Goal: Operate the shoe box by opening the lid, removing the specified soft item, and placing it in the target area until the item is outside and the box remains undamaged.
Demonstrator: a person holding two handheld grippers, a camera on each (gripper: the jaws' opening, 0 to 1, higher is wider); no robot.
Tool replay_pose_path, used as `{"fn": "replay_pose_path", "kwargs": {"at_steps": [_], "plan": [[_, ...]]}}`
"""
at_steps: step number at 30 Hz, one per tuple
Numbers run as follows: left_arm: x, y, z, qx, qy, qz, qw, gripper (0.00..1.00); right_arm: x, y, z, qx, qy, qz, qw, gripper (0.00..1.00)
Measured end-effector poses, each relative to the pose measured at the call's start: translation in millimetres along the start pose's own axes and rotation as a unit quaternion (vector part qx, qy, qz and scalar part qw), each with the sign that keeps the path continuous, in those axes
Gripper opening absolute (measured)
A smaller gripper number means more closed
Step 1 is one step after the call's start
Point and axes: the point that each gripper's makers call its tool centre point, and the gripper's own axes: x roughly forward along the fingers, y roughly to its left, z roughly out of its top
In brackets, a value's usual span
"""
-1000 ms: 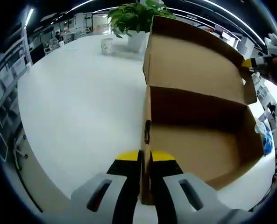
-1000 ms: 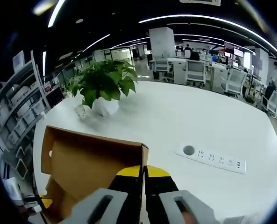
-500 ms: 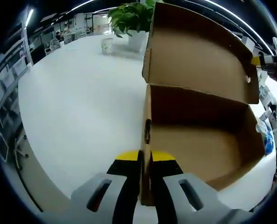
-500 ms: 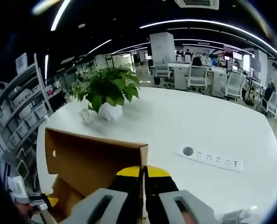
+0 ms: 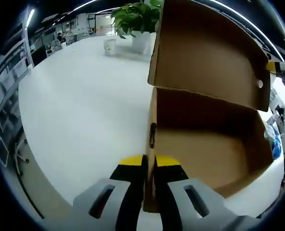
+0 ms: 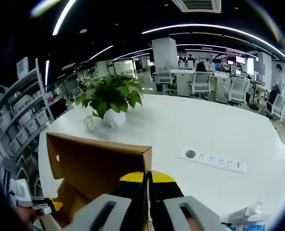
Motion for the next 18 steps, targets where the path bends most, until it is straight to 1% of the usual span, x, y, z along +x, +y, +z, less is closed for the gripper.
{"fn": "replay_pose_path", "kwargs": {"at_steps": [18], "plan": [[0.4,0.6,0.0,0.003,0.0,-0.001,1.0,0.05,-28.9,8.1,-11.1,0.003,-0.026,-0.009,0.9996,0.0]]}}
